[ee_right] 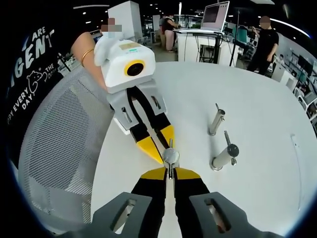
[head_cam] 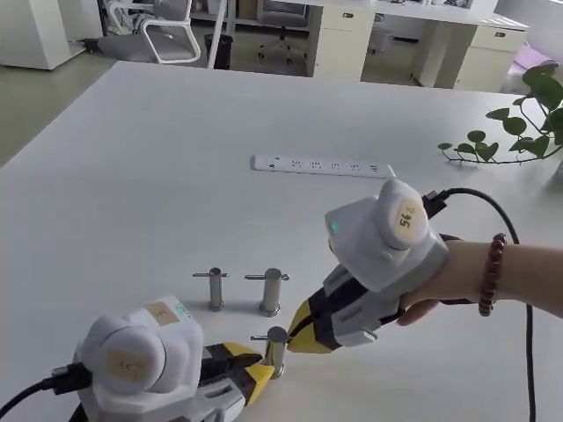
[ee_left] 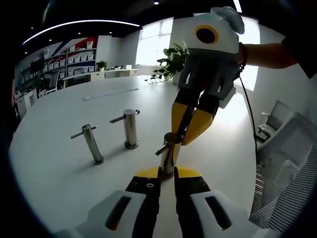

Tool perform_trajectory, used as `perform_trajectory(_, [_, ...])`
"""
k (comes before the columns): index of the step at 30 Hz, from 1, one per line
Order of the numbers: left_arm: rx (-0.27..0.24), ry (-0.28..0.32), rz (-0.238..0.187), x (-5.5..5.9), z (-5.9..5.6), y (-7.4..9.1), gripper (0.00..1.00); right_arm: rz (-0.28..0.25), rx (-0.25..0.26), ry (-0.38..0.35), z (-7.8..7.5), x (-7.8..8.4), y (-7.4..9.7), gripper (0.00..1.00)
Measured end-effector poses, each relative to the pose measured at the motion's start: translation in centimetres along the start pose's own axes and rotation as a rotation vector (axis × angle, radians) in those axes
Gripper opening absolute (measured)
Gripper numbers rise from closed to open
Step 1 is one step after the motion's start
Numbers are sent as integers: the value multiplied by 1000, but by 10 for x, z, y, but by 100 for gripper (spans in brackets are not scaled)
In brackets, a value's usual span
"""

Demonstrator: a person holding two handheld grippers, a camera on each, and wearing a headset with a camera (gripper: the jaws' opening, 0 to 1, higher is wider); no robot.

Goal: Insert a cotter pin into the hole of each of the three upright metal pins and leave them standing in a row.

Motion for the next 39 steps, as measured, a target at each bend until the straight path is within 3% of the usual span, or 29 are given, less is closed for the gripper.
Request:
perform_trajectory(12, [1, -5, -4, -2, 0, -2, 10, 0, 13, -13, 1, 4, 10, 0])
perform_trajectory(34, [0, -10, -2, -3, -1, -4, 13, -9, 12, -31, 0, -1, 4, 0])
perform_trajectory(39, [-10, -8, 7, -1, 3, -2, 20, -18, 19, -43, 0, -3, 5, 9])
Point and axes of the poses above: the centre of the closed fingertips' face, and the gripper's own axes: y roughly backward along the fingers, z roughly to its left, x roughly out of its underside, the point moved 2 cm from there along y, roughly backward along the fingers, and after that the axes turned 8 degrees about y, right-handed, at the moved point
